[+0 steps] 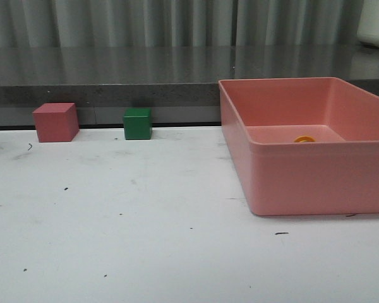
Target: Place and stand button with both arms
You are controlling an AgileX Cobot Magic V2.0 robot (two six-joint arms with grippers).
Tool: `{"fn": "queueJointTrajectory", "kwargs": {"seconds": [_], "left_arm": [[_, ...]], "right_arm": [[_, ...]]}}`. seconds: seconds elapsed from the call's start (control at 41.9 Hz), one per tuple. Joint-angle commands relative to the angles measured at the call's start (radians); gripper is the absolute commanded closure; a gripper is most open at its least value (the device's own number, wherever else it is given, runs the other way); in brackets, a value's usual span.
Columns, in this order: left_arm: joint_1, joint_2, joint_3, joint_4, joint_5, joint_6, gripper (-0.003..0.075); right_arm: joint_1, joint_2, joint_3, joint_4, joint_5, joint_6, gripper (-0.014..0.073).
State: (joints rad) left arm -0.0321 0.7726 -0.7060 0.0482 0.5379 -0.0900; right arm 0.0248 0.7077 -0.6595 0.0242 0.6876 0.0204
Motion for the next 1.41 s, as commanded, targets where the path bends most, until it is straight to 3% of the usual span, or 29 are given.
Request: {"fn": "queueJointTrajectory", "kwargs": {"seconds": [0.0,0.095,0.262,0.358,0.453,0.716,0.859,1.121,1.384], "left_arm": [[0.001,0.032,-0.035,-0.009,-0.062,-0.004,0.0732],[0.001,0.044,-0.035,-0.009,-0.064,-0.004,0.0627],[0.001,0.050,-0.035,-0.007,-0.071,-0.004,0.0265],[-0.004,0.050,-0.035,-0.018,-0.068,-0.004,0.0200],[-0.050,0.050,-0.035,-0.033,-0.068,-0.004,0.0219],[-0.386,0.048,-0.055,-0.017,-0.003,0.056,0.0227],[-0.496,0.048,-0.055,-0.019,0.067,0.049,0.0227],[-0.528,0.048,-0.055,-0.019,0.089,0.049,0.0227],[-0.528,0.054,-0.055,-0.019,0.089,0.049,0.0227]], "right_arm": [[-0.006,0.032,-0.029,-0.011,-0.052,-0.009,0.0694],[-0.006,0.056,-0.029,-0.011,-0.038,-0.009,0.0583],[-0.006,0.102,-0.031,-0.011,-0.036,-0.009,0.0159],[-0.002,0.117,-0.032,-0.007,-0.035,-0.009,0.0046],[0.009,0.137,-0.054,0.018,-0.020,-0.009,0.0044],[0.133,0.287,-0.235,0.018,0.076,-0.010,0.0050],[0.188,0.409,-0.357,0.018,0.131,-0.010,0.0050],[0.194,0.675,-0.566,0.018,0.204,-0.006,0.0050],[0.194,0.901,-0.713,0.017,0.210,0.078,0.0051]]}}
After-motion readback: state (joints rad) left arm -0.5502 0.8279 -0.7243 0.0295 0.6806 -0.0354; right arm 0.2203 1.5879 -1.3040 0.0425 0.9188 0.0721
